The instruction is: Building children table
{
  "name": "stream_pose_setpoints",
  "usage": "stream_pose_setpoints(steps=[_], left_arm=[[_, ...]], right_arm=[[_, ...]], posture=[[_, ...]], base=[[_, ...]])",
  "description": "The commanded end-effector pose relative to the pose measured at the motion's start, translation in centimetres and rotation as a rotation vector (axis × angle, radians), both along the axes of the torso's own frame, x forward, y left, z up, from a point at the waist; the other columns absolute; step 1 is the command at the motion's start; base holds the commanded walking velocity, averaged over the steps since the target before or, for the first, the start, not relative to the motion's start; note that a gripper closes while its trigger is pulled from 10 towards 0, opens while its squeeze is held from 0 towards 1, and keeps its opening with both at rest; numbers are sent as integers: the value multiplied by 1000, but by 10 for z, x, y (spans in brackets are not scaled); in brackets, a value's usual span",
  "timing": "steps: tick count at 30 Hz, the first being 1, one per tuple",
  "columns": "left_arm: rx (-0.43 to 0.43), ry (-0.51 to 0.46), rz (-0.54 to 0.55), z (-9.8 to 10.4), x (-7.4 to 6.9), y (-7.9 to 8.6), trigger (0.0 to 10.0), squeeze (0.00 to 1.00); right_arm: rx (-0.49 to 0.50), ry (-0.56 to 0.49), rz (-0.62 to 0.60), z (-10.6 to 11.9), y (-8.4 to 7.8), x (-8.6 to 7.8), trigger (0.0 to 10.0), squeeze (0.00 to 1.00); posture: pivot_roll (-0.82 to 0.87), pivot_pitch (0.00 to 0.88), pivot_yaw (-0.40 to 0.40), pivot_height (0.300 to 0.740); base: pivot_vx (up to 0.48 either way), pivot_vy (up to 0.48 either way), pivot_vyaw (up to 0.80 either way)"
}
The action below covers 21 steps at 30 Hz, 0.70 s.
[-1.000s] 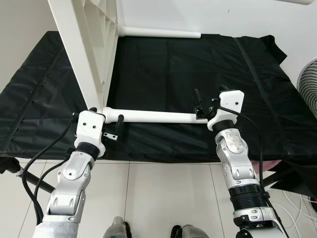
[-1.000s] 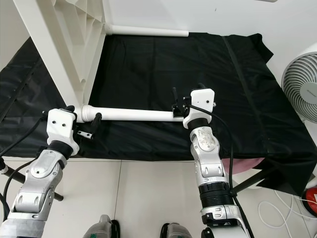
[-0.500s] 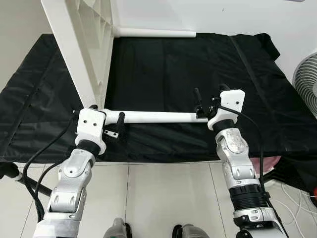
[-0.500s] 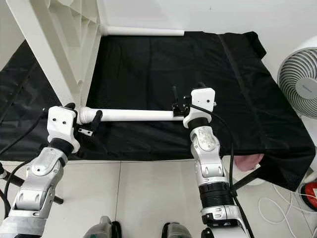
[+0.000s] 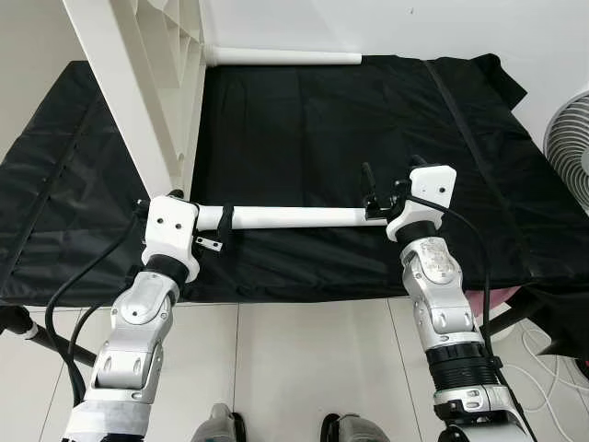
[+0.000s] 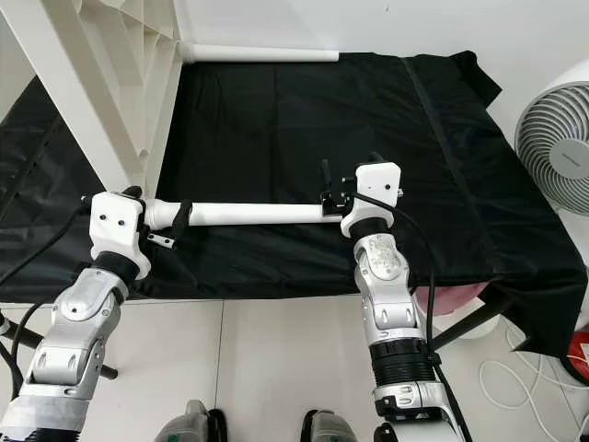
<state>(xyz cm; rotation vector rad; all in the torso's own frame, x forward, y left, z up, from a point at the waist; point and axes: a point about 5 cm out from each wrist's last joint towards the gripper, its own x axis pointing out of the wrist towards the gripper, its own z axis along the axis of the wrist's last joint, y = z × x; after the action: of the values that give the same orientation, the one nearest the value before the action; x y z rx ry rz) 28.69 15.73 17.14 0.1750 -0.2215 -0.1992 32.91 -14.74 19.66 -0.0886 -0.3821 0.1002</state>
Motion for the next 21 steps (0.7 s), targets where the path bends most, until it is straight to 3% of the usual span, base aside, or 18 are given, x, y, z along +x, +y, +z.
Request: stream_pose_setpoints(steps=[1,21], left_arm=[[6,7,38,-4,1,3,10000,0],[6,13,44,-6,2,3,10000,0]], right_arm=[[13,18,-9,-5,-1,-2,10000,0],[9,26,4,-5,2,-2,10000,0]], posture=[[-46,124,13,740],[-42,114,3,740]], base=[[0,0,0],[0,0,0]])
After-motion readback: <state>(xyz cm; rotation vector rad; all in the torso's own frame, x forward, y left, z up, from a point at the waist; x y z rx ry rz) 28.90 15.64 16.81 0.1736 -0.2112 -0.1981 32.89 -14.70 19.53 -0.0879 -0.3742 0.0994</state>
